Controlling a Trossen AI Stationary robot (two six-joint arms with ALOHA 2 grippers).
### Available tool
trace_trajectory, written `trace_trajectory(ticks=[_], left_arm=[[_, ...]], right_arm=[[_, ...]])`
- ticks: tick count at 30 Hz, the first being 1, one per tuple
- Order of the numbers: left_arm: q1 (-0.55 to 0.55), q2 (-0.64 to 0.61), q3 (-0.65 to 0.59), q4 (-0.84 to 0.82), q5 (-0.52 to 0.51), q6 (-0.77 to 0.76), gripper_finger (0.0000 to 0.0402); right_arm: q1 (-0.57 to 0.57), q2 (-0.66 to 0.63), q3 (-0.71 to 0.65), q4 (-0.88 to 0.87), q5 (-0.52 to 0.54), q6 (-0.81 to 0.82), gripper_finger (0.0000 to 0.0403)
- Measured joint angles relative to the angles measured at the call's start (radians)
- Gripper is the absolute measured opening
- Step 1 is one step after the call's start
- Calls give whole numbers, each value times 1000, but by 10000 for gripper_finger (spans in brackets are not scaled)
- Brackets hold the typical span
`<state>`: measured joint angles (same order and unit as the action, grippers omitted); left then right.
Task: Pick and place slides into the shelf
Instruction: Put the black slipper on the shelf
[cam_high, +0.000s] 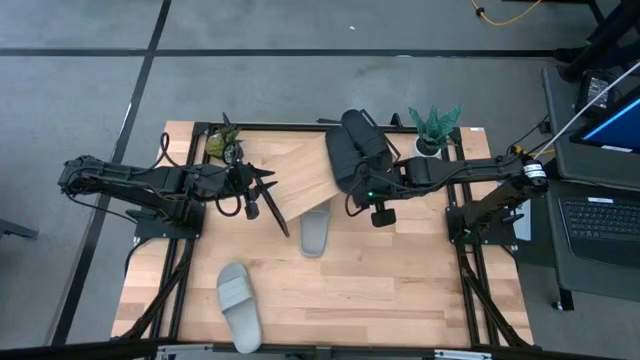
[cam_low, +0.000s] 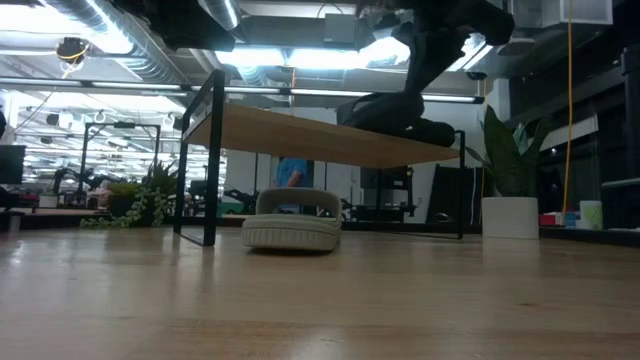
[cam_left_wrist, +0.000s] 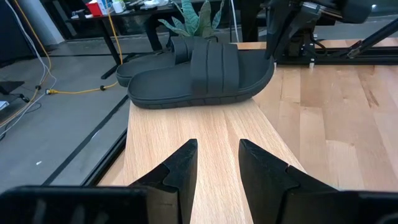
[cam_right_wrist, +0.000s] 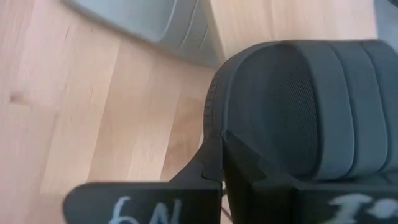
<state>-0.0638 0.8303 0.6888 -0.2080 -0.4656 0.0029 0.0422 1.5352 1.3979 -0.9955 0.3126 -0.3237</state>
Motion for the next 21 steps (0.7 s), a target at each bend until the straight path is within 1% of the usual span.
trace_trajectory(ticks=[11, 14, 19, 21], left_arm=[[0, 0, 0, 0, 0, 0, 110], [0, 0, 0, 0, 0, 0, 110], [0, 0, 0, 0, 0, 0, 110], [0, 0, 0, 0, 0, 0, 110]], right_arm=[[-6, 0, 0, 11, -6, 1, 2], [-6, 0, 0, 10, -26, 6, 2], [-6, 0, 0, -13, -29, 8, 2], [-8, 0, 0, -19, -54, 8, 2]])
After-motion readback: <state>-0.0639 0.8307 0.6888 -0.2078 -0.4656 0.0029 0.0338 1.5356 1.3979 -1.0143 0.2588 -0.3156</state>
